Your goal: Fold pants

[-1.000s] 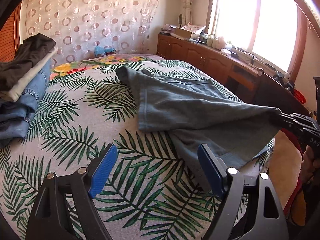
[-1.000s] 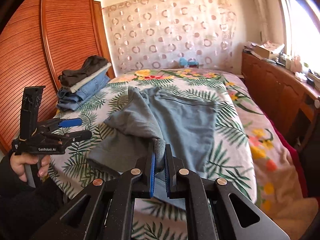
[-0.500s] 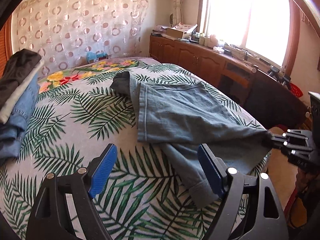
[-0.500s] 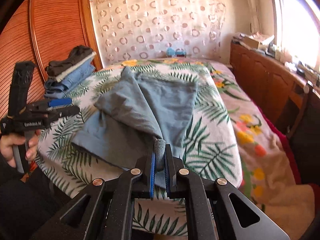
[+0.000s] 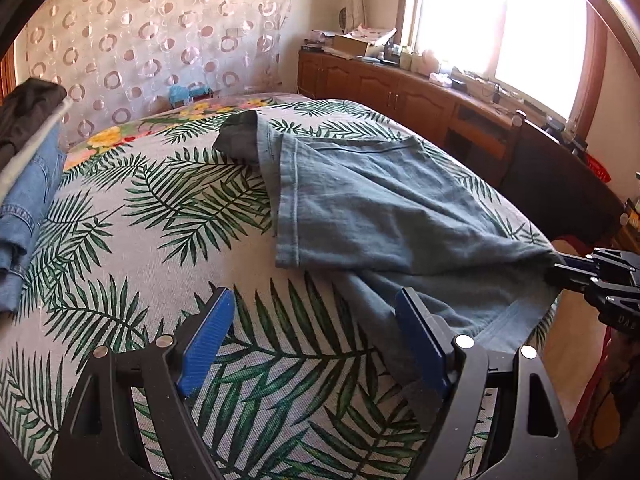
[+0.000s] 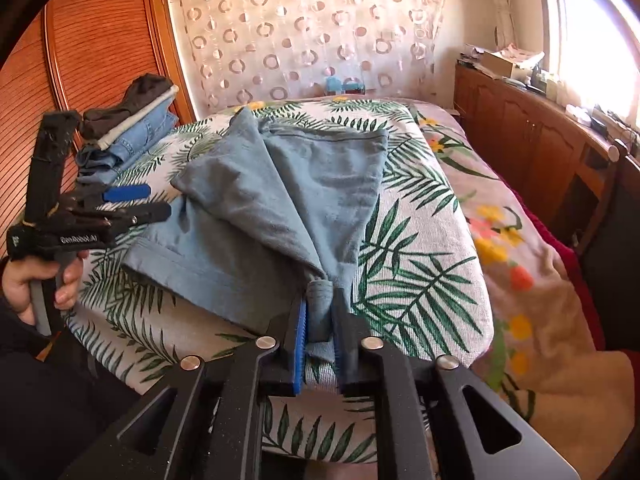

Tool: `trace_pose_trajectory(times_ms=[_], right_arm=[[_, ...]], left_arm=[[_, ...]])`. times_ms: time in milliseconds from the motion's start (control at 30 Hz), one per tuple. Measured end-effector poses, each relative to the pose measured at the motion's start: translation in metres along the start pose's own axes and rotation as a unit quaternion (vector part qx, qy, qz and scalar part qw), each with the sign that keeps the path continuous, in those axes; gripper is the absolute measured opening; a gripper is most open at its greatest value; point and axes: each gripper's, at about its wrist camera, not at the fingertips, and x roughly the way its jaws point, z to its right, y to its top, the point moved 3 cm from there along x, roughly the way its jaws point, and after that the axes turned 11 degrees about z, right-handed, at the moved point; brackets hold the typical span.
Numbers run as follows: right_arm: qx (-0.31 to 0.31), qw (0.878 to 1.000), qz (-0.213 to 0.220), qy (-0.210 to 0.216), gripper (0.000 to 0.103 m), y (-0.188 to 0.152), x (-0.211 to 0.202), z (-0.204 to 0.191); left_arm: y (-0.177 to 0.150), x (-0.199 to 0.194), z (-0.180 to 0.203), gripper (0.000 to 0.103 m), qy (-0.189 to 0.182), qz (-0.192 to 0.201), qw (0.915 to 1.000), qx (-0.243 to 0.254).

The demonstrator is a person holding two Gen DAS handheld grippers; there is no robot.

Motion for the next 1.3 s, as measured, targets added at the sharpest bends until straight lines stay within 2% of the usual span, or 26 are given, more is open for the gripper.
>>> trace_pose_trajectory(times_ms=[67, 167, 300, 433, 567, 900, 1067, 1300], right_arm=[[-0.001, 1.0, 0.002, -0.012, 0.029, 0.003, -0.002, 0.001], [0.003, 1.0, 0.012, -0.013, 0.034, 0.01, -0.002, 0.0], [-0.003, 1.0, 0.025, -0.014, 0.038, 0.022, 0.003, -0.006], [-0.008, 0.999, 0.04, 0.002, 0.043, 0.035, 0.019, -0.019], [-0.01, 0.998, 0.042, 0.038, 0.043, 0.044, 0.045, -0.038], [-0.042, 0.994, 0.016, 0.099, 0.043, 0.055, 0.117, -0.077], [-0.052, 0.993, -0.009, 0.107, 0.043, 0.06, 0.144, -0.086], [-0.075, 0.989, -0.011, 0.128, 0.043, 0.064, 0.16, -0.106]], left_arm=[[0.002, -0.002, -0.002, 0.083, 0.008, 0.005, 0.9999, 0.005], [0.007, -0.007, -0.01, 0.083, 0.026, 0.024, 0.9993, 0.012], [0.011, -0.012, -0.028, 0.083, 0.038, 0.043, 0.9983, -0.006], [0.01, -0.021, -0.042, 0.083, 0.05, 0.07, 0.996, -0.025], [0.011, -0.029, -0.05, 0.083, 0.05, 0.09, 0.9936, -0.045], [0.009, -0.04, -0.056, 0.083, 0.072, 0.12, 0.989, -0.048], [0.008, -0.041, -0.061, 0.083, 0.079, 0.124, 0.9873, -0.06], [0.007, -0.046, -0.064, 0.083, 0.088, 0.145, 0.9831, -0.069]])
